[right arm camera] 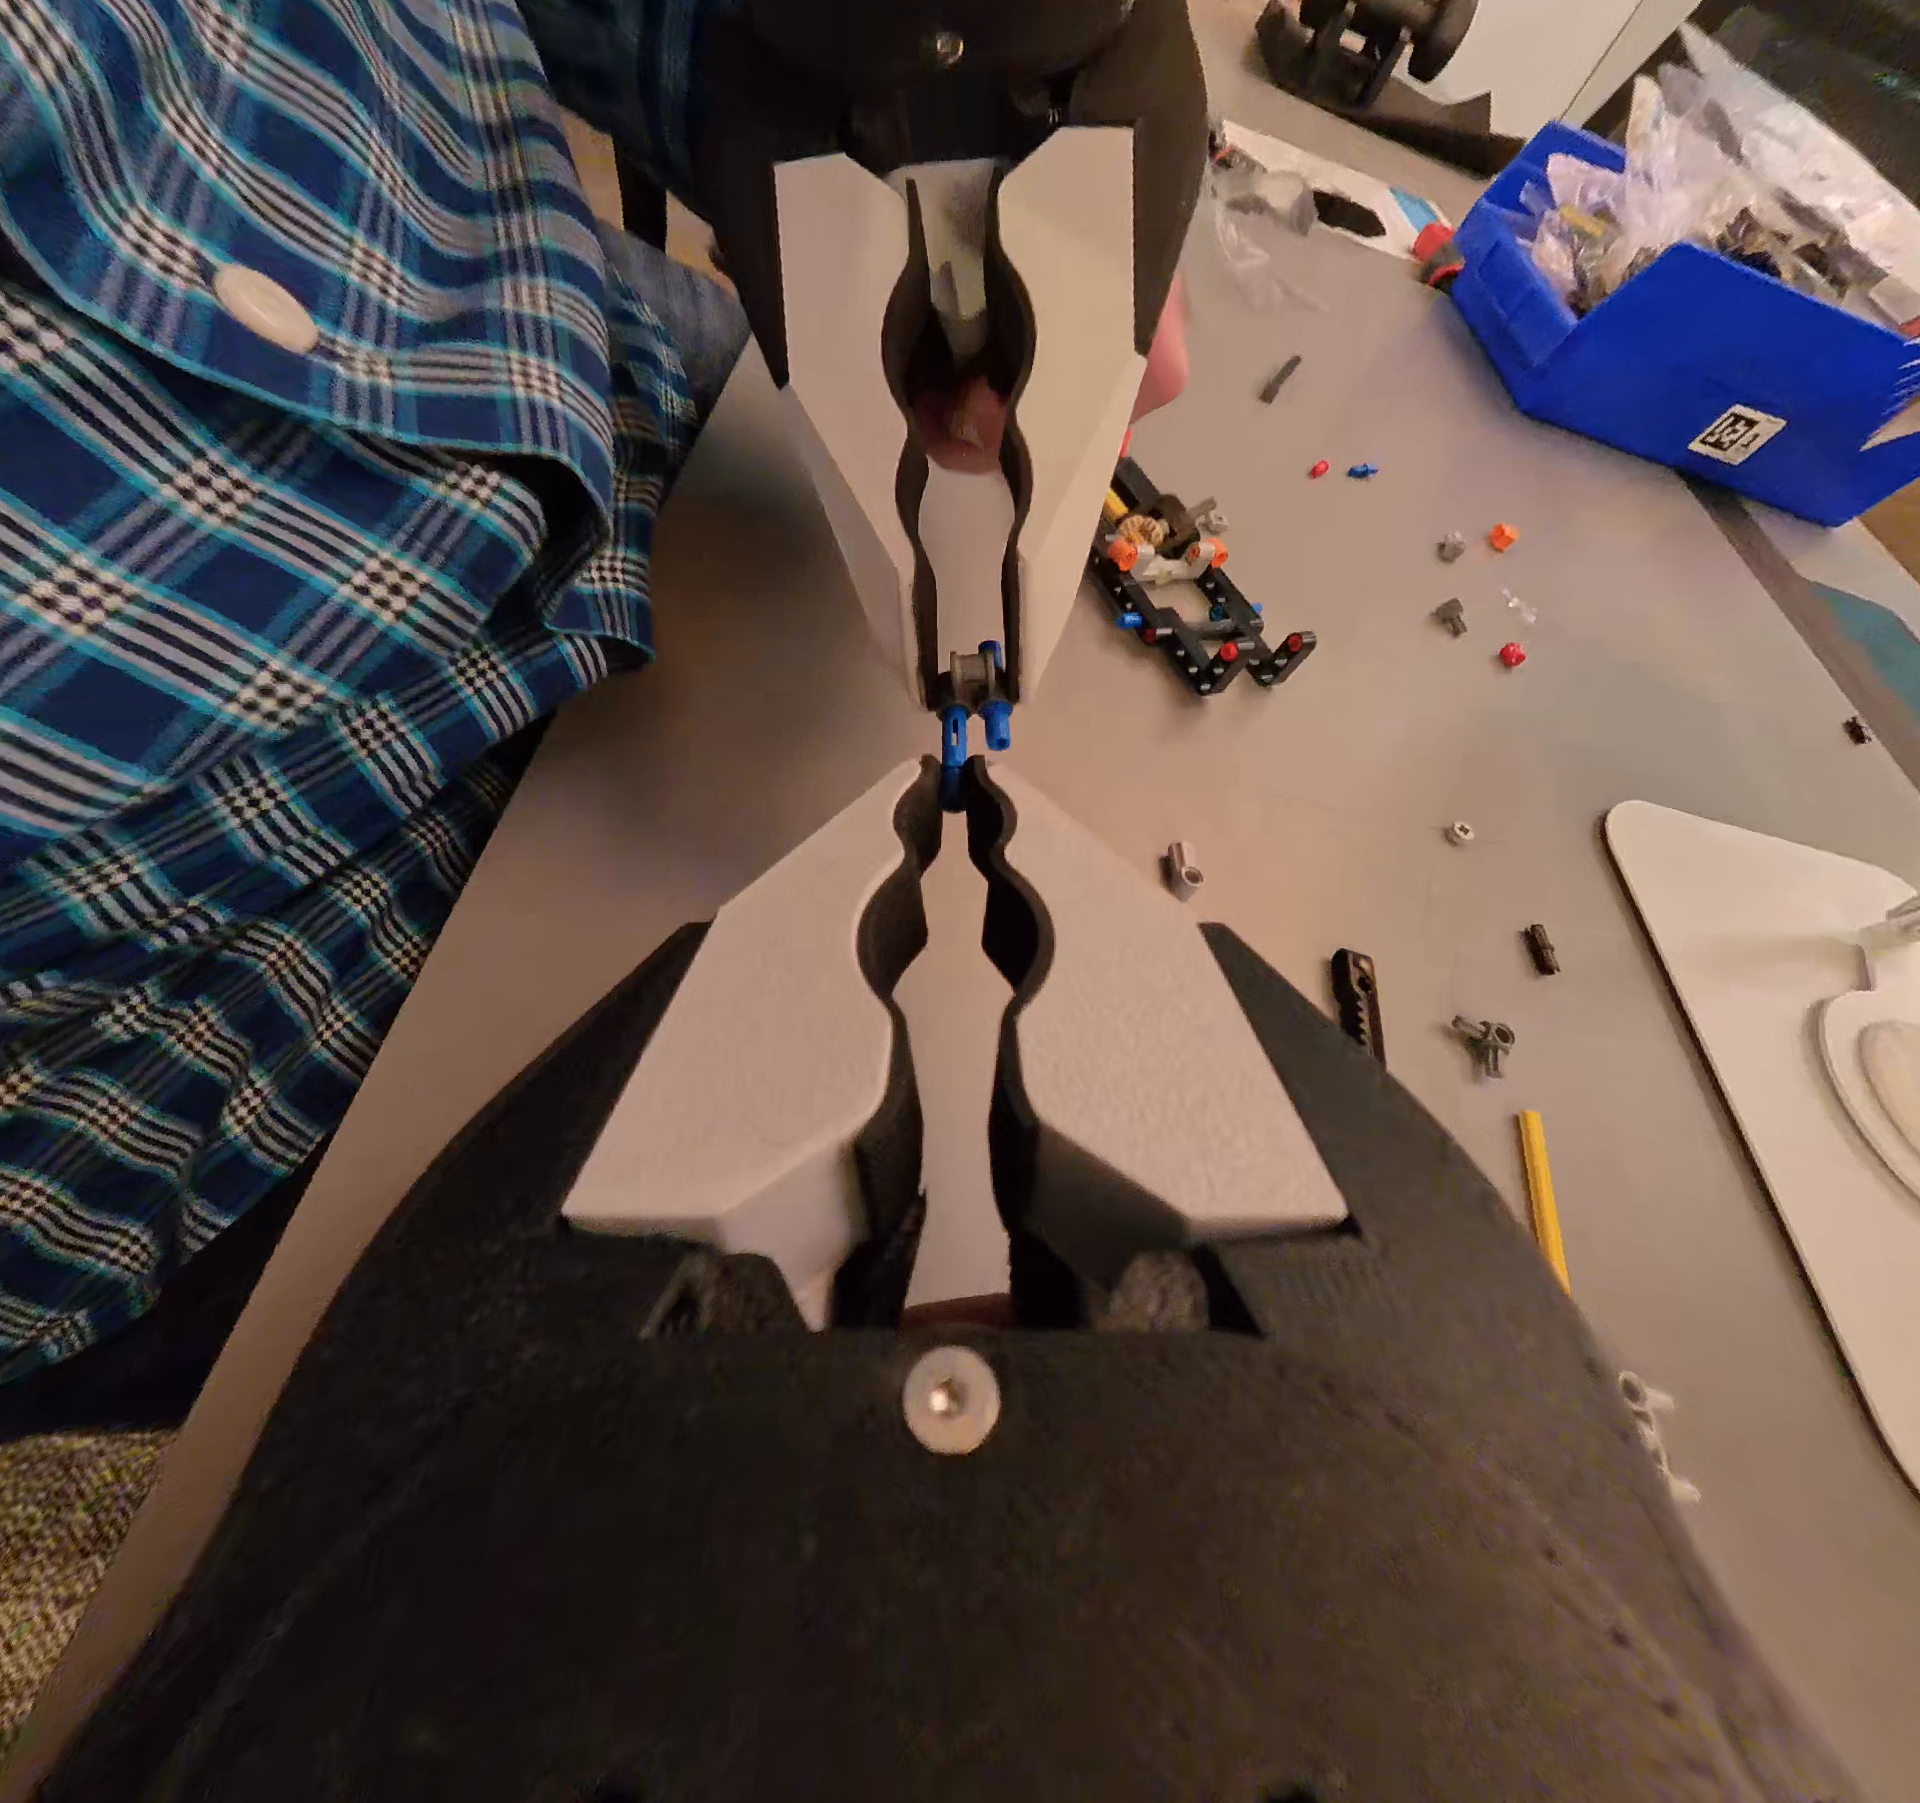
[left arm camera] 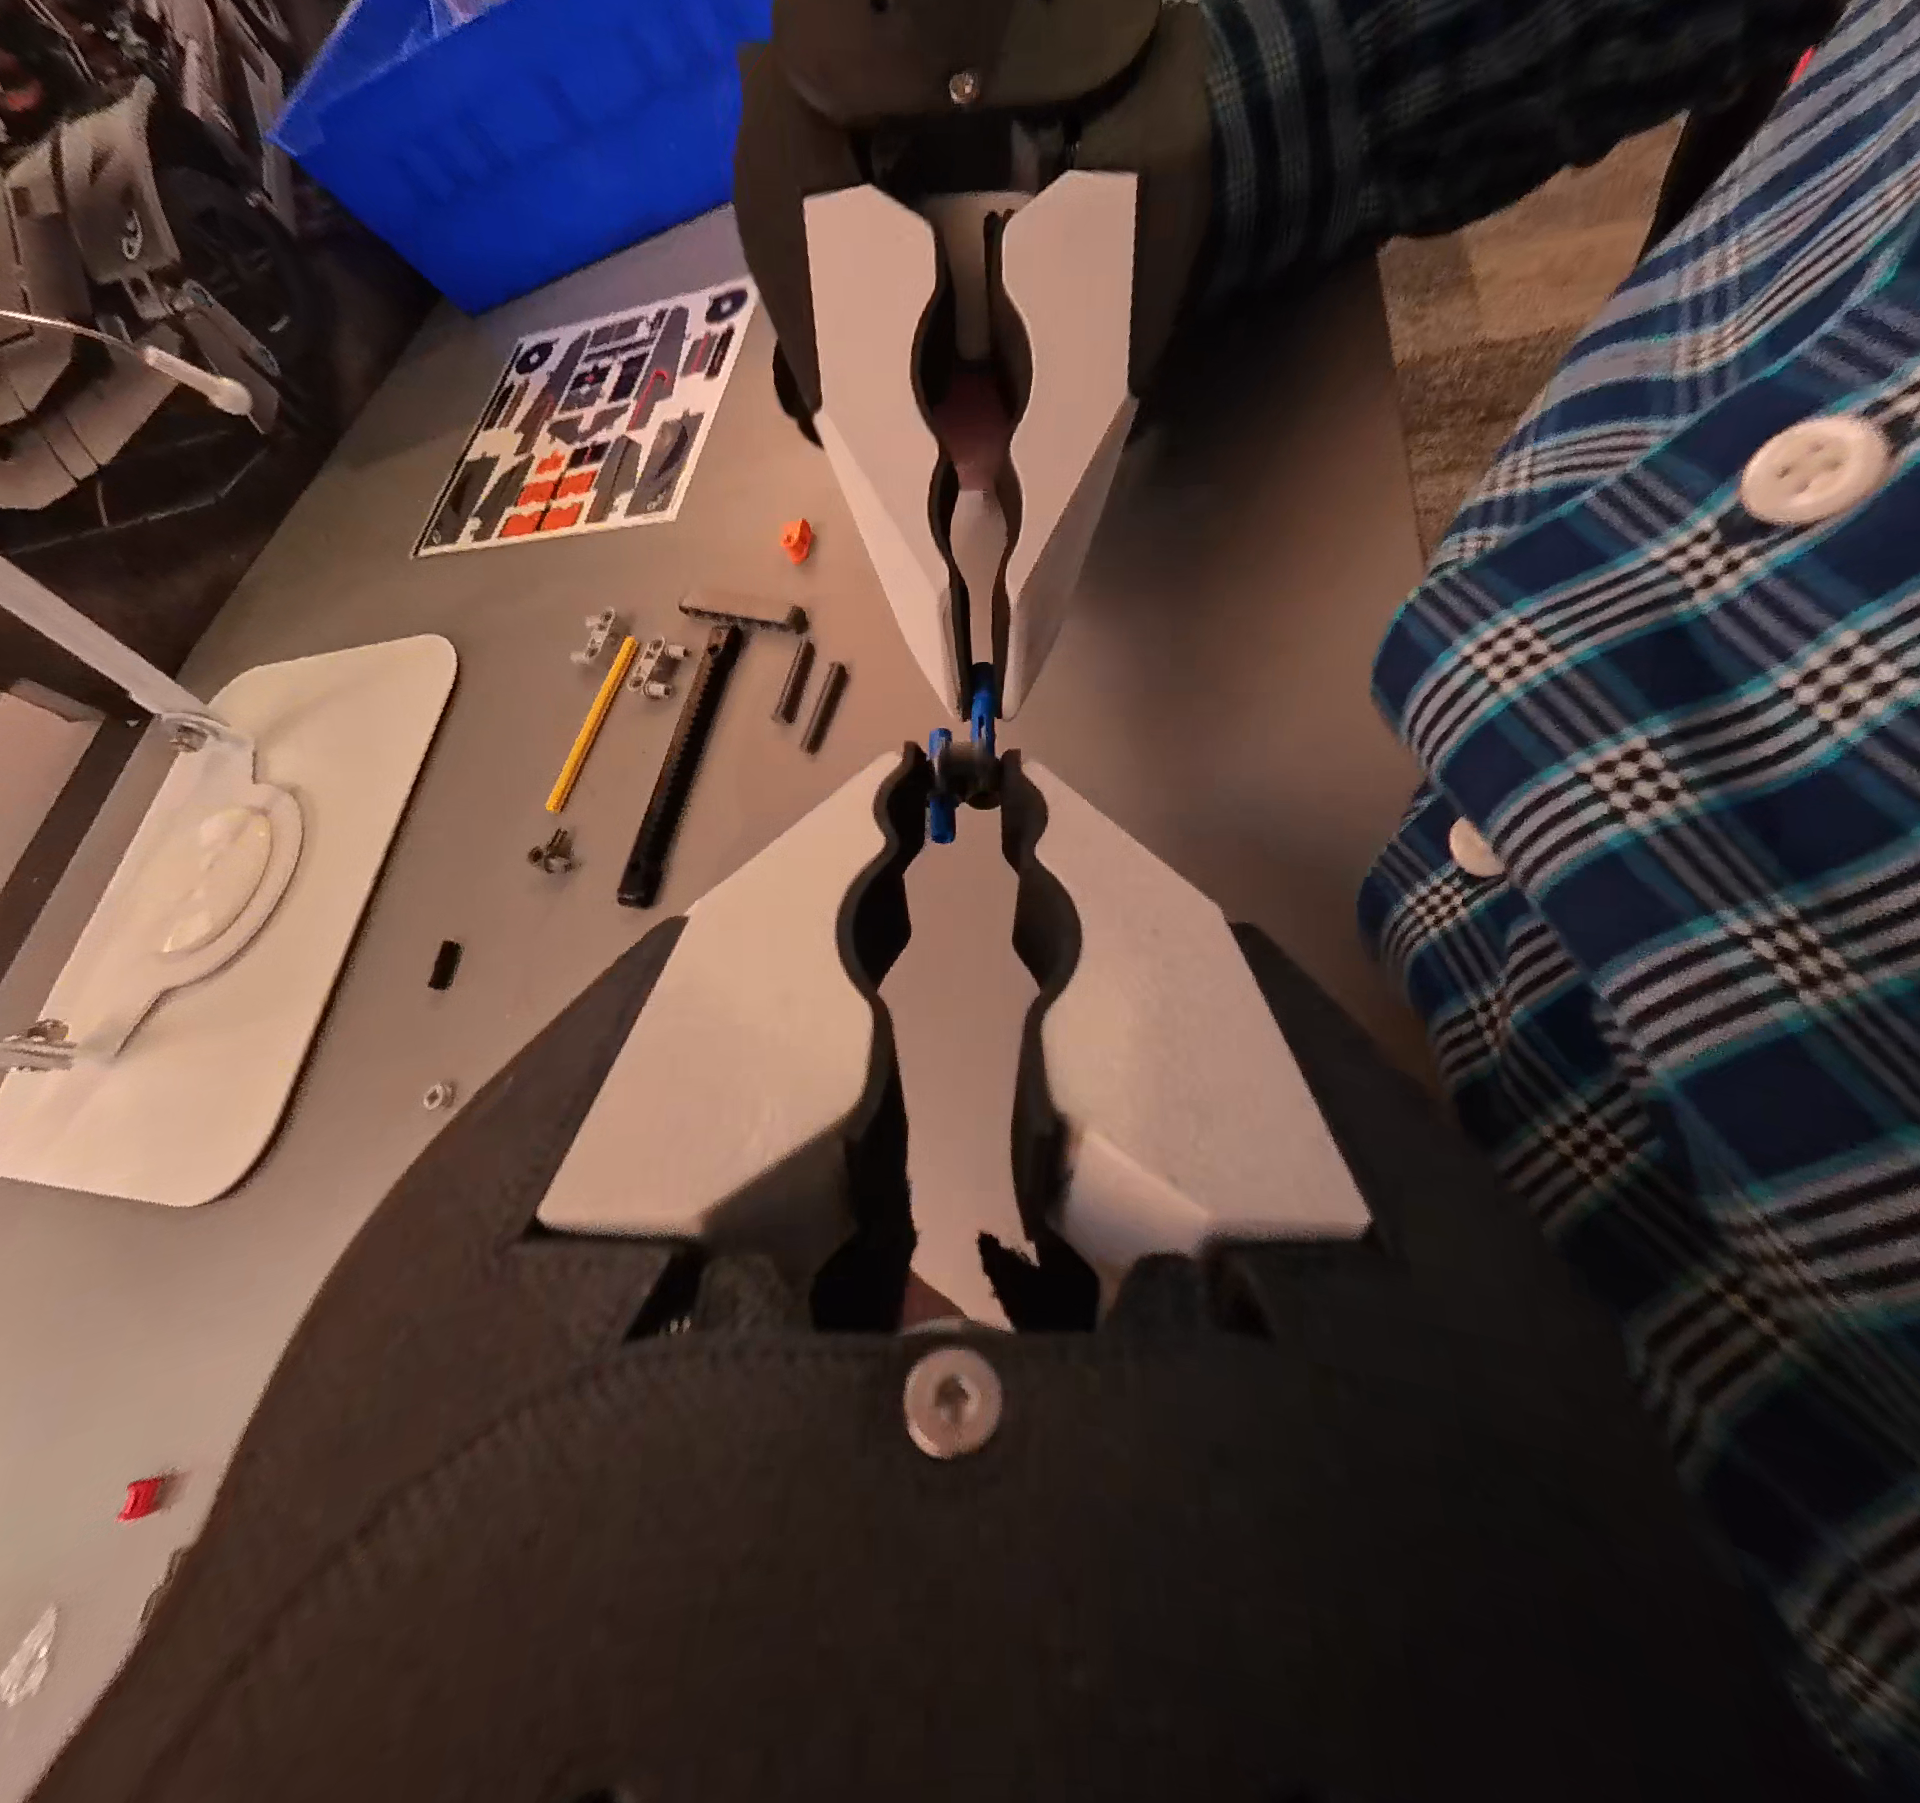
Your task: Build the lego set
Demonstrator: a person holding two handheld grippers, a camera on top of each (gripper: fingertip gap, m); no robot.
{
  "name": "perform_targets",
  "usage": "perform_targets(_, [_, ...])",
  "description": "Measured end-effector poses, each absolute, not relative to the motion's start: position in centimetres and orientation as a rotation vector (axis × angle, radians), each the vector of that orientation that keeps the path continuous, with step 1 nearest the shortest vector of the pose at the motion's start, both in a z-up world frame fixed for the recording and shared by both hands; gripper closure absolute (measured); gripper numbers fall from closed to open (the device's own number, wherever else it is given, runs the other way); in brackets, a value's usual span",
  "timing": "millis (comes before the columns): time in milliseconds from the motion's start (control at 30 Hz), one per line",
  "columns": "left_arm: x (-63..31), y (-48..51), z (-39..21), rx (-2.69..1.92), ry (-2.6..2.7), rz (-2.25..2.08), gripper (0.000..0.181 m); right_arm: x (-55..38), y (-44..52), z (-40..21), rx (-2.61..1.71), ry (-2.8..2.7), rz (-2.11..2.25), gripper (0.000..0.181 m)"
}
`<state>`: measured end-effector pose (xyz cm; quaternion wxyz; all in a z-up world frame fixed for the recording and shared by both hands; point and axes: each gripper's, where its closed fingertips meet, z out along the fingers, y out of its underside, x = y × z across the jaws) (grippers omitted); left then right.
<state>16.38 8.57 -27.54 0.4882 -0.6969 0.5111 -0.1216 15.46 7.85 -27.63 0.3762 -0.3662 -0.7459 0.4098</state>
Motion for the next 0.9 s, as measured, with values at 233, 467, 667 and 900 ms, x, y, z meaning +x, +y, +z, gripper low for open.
perform_targets(233, [16.8,8.7,-25.4,-1.654,1.127,-0.467,0.169,15.8,7.8,-25.7,-0.922,-1.828,1.170,0.180])
perform_targets(467, [17.0,8.7,-24.9,-1.655,1.134,-0.467,0.169,15.8,7.8,-25.2,-0.916,-1.826,1.163,0.180])
perform_targets(667, [16.6,9.1,-26.2,-1.704,1.273,-0.287,0.169,15.5,8.2,-26.4,-0.936,-1.905,1.009,0.180])
perform_targets(900, [16.3,9.2,-27.6,-1.754,1.343,-0.193,0.169,15.2,8.3,-27.8,-0.949,-1.970,0.880,0.180])
